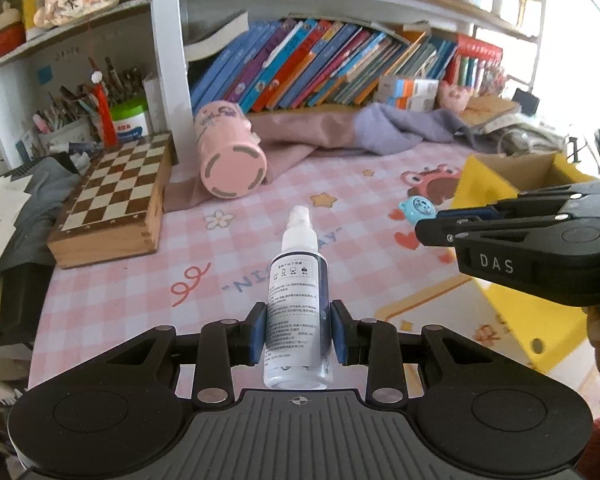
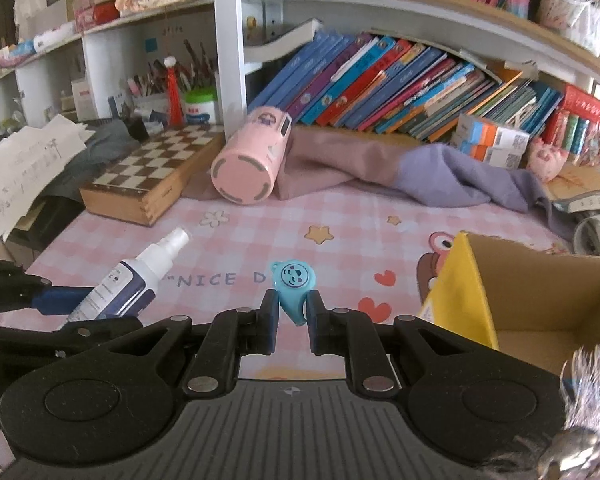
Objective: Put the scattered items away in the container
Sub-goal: 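Lift and carry the blue item and spray bottle with both tools over the yellow box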
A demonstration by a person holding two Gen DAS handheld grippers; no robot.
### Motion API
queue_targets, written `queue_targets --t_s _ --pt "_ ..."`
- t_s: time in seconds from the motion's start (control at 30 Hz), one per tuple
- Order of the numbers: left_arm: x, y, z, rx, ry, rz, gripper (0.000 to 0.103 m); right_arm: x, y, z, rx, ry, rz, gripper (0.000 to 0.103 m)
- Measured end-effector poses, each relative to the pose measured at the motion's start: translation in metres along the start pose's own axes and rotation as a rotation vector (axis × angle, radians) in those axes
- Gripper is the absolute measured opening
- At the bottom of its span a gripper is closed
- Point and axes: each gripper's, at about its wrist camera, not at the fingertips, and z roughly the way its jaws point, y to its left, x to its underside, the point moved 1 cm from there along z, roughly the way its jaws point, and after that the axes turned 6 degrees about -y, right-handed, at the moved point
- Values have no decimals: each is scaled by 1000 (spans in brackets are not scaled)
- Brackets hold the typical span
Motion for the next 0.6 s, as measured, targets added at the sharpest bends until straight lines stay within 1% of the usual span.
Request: queue_targets --t_s 0.13,0.33,0.6 --pt "0 -3 -20 26 -26 -22 31 4 1 -21 -1 -7 -14 14" --pt "3 -10 -48 45 -73 -28 31 12 3 -48 15 -10 -4 14" --pt "17 -17 -78 70 -104 -41 31 25 9 -82 41 -18 2 14"
